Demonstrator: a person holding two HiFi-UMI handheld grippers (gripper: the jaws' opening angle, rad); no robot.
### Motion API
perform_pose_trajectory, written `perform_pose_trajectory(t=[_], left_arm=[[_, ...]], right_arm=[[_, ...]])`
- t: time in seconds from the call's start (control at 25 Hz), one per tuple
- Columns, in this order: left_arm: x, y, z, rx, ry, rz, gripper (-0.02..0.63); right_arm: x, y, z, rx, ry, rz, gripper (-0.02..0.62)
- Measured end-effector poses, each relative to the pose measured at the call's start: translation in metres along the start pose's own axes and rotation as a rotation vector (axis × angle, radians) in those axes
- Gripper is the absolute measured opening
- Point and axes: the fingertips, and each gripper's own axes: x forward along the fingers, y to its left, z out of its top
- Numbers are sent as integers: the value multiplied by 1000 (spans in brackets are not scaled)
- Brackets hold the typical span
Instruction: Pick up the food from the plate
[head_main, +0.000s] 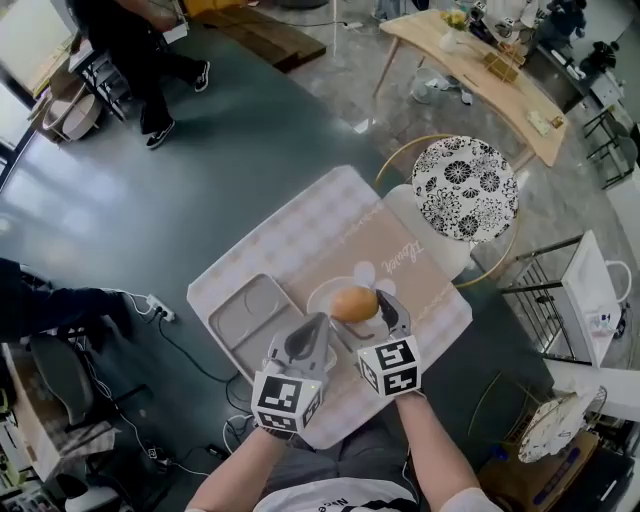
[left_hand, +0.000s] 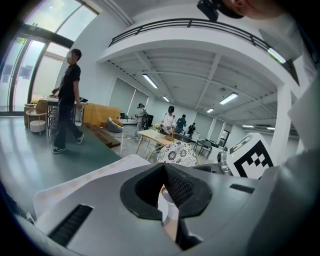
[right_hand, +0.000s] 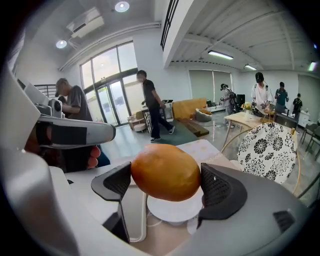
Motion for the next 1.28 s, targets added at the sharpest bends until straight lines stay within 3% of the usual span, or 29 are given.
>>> perform_pose_trajectory(t=[0.44,1.28], left_arm=[[-41,-34,55,24,-46,-36,6],[-121,-98,127,83,-161,-74,6]], right_arm=[[-59,16,62,17,-126,8,413],[-200,58,136,7,-327,-11,413]])
